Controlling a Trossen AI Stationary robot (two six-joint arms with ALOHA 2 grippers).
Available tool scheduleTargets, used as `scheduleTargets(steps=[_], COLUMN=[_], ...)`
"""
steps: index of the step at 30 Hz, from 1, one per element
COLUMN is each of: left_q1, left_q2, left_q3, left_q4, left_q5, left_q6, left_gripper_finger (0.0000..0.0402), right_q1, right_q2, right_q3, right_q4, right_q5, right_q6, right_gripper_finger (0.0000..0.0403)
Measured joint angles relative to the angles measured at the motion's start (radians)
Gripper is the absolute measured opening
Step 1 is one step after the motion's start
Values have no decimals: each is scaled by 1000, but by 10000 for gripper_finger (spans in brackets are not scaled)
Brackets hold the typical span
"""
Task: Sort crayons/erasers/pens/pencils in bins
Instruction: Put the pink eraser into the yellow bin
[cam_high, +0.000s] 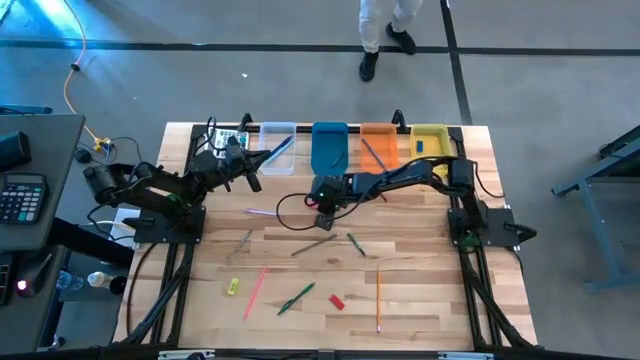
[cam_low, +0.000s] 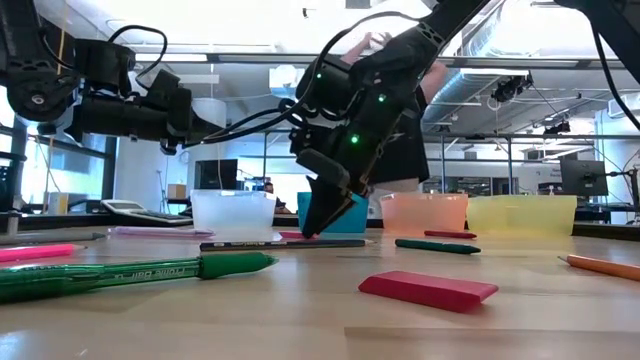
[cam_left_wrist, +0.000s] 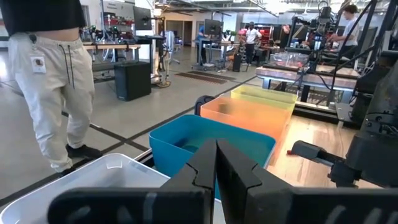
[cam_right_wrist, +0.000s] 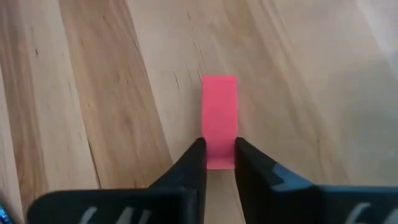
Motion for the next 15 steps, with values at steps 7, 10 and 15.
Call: scheduleTargets(steps=[7,10,15], left_q1=[0,0,0], left_q2=[0,0,0], left_q3=[0,0,0], left_q4=[0,-2,-2], left_q5=[-1,-1,-1], left_q6=[-2,-3,-3], left_gripper_finger=[1,0,0], right_q1=[0,0,0], right_q2=[-30,-65,-144], right_q3=[-4,-9,-6], right_q4=[-19,-59,-116], right_q5=[-2,-13,3], right_q6=[21,33,60], right_gripper_finger=[46,47,46])
